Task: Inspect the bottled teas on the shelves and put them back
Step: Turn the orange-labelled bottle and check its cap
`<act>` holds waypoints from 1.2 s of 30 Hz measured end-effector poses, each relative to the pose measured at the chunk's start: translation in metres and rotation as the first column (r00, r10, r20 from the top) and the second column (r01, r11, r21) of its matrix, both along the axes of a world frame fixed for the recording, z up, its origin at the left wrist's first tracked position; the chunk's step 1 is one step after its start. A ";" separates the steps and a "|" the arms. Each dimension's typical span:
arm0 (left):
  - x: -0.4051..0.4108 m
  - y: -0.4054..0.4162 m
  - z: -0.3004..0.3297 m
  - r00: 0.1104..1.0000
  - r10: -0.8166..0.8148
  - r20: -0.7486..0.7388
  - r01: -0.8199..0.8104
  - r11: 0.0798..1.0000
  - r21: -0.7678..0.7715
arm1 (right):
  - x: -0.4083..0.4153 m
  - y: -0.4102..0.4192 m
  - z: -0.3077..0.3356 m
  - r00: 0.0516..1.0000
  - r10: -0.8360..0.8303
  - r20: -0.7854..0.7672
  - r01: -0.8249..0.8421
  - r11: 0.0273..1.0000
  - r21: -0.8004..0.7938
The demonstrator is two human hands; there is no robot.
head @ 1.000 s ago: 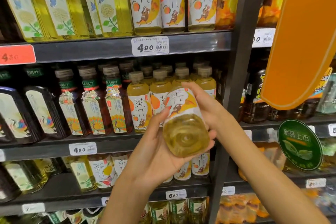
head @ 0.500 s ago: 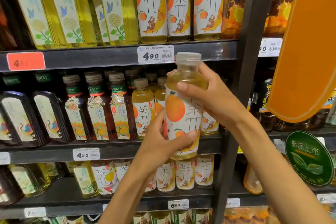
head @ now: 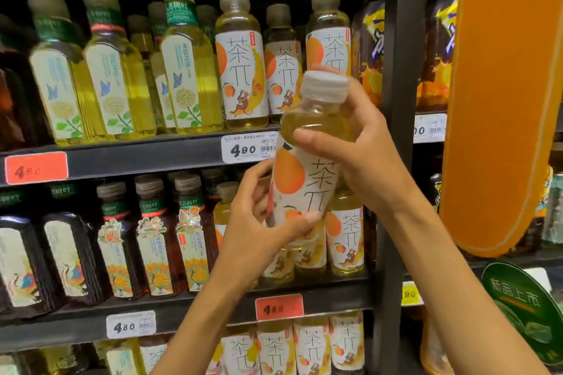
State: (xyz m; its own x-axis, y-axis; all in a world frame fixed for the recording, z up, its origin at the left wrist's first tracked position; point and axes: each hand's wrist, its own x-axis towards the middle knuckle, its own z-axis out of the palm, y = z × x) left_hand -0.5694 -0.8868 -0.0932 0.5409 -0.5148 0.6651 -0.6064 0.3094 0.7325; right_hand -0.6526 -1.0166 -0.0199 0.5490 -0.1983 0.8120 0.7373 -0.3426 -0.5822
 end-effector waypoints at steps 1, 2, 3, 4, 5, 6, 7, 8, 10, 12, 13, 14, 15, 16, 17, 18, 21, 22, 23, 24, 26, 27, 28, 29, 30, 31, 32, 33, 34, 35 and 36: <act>-0.001 -0.003 0.007 1.000 0.007 -0.009 -0.007 1.000 -0.026 | 0.004 0.001 0.007 0.999 -0.033 0.029 0.032 0.999 0.029; -0.001 -0.008 0.016 1.000 0.013 -0.015 -0.014 0.998 -0.057 | 0.008 0.003 0.015 0.995 -0.073 0.063 0.070 0.997 0.043; -0.003 -0.013 0.025 1.000 0.020 -0.014 -0.021 0.995 -0.093 | 0.012 0.004 0.025 0.989 -0.114 0.100 0.110 0.993 0.040; -0.004 -0.018 0.034 1.000 0.026 -0.004 -0.026 0.991 -0.131 | 0.016 0.005 0.035 0.979 -0.153 0.136 0.151 0.988 0.026; -0.005 -0.023 0.044 0.999 0.031 0.016 -0.028 0.986 -0.167 | 0.020 0.005 0.046 0.968 -0.187 0.170 0.188 0.982 0.011; -0.006 -0.028 0.054 0.998 0.039 0.041 -0.030 0.980 -0.198 | 0.023 0.006 0.057 0.957 -0.210 0.202 0.215 0.977 -0.001; -0.006 -0.031 0.063 0.996 0.053 0.065 -0.038 0.974 -0.223 | 0.026 0.005 0.068 0.948 -0.223 0.229 0.232 0.973 -0.012; -0.004 -0.034 0.072 0.994 0.074 0.084 -0.052 0.969 -0.242 | 0.029 0.004 0.078 0.940 -0.231 0.250 0.245 0.969 -0.022; 0.002 -0.040 0.088 0.986 0.125 0.109 -0.093 0.961 -0.260 | 0.034 0.001 0.094 0.928 -0.248 0.277 0.270 0.962 -0.044; 0.009 -0.045 0.097 0.979 0.174 0.109 -0.141 0.957 -0.255 | 0.042 -0.003 0.103 0.916 -0.270 0.297 0.297 0.954 -0.049; 0.012 -0.047 0.099 0.976 0.188 0.106 -0.157 0.956 -0.249 | 0.046 -0.005 0.105 0.909 -0.285 0.303 0.312 0.949 -0.042; 0.015 -0.050 0.100 0.974 0.202 0.106 -0.171 0.954 -0.246 | 0.050 -0.006 0.106 0.904 -0.300 0.303 0.325 0.945 -0.034; 0.016 -0.053 0.100 0.967 0.226 0.113 -0.193 0.949 -0.248 | 0.055 -0.007 0.106 0.900 -0.313 0.302 0.336 0.941 -0.025; 0.018 -0.055 0.099 0.955 0.266 0.130 -0.228 0.941 -0.251 | 0.060 -0.007 0.106 0.897 -0.325 0.301 0.345 0.939 -0.014; 0.020 -0.057 0.098 0.935 0.320 0.154 -0.276 0.928 -0.250 | 0.064 -0.008 0.105 0.892 -0.335 0.303 0.352 0.936 -0.002; 0.022 -0.059 0.096 0.907 0.379 0.182 -0.331 0.911 -0.245 | 0.069 -0.009 0.104 0.888 -0.343 0.305 0.359 0.933 0.006; 0.027 -0.063 0.095 0.751 0.580 0.317 -0.525 0.815 -0.246 | 0.080 -0.013 0.100 0.876 -0.371 0.309 0.389 0.921 0.005; 0.029 -0.065 0.096 0.676 0.642 0.361 -0.588 0.766 -0.261 | 0.083 -0.013 0.099 0.865 -0.394 0.311 0.412 0.911 0.010; 0.030 -0.066 0.096 0.612 0.688 0.391 -0.636 0.721 -0.275 | 0.085 -0.013 0.097 0.847 -0.426 0.320 0.444 0.896 0.017; 0.031 -0.067 0.098 0.567 0.715 0.409 -0.667 0.690 -0.282 | 0.087 -0.014 0.095 0.819 -0.468 0.331 0.488 0.872 0.026; 0.034 -0.070 0.100 0.524 0.736 0.429 -0.700 0.659 -0.275 | 0.089 -0.016 0.091 0.752 -0.568 0.335 0.592 0.805 0.034; 0.036 -0.070 0.101 0.510 0.741 0.438 -0.713 0.648 -0.267 | 0.089 -0.018 0.090 0.722 -0.607 0.332 0.638 0.770 0.021; 0.039 -0.071 0.101 0.494 0.746 0.447 -0.727 0.636 -0.259 | 0.089 -0.021 0.088 0.695 -0.638 0.331 0.677 0.736 -0.005; 0.042 -0.071 0.101 0.477 0.752 0.455 -0.741 0.622 -0.252 | 0.089 -0.024 0.087 0.670 -0.664 0.332 0.713 0.700 -0.036; 0.045 -0.071 0.101 0.461 0.760 0.459 -0.754 0.608 -0.250 | 0.089 -0.027 0.087 0.645 -0.688 0.333 0.743 0.666 -0.066; 0.047 -0.072 0.101 0.447 0.768 0.458 -0.764 0.594 -0.252 | 0.089 -0.029 0.087 0.626 -0.706 0.332 0.766 0.636 -0.093; 0.049 -0.073 0.101 0.434 0.776 0.458 -0.771 0.583 -0.256 | 0.089 -0.031 0.088 0.614 -0.720 0.323 0.781 0.612 -0.121; 0.050 -0.075 0.102 0.420 0.781 0.463 -0.778 0.572 -0.259 | 0.090 -0.032 0.090 0.603 -0.736 0.306 0.795 0.587 -0.154; 0.051 -0.076 0.103 0.403 0.783 0.474 -0.784 0.562 -0.263 | 0.092 -0.034 0.091 0.579 -0.761 0.293 0.815 0.548 -0.190; 0.052 -0.078 0.104 0.382 0.783 0.491 -0.791 0.552 -0.266 | 0.094 -0.035 0.093 0.539 -0.789 0.295 0.842 0.490 -0.225; 0.053 -0.079 0.104 0.359 0.782 0.509 -0.799 0.540 -0.265 | 0.096 -0.037 0.094 0.492 -0.814 0.309 0.867 0.428 -0.254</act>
State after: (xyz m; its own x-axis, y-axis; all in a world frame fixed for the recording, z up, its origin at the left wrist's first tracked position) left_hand -0.5166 -0.9660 0.0103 0.2848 -0.0618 0.9566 -0.8184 -0.5353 0.2091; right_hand -0.5565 -1.0533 0.0736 0.1583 -0.2122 0.9643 0.0227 -0.9756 -0.2184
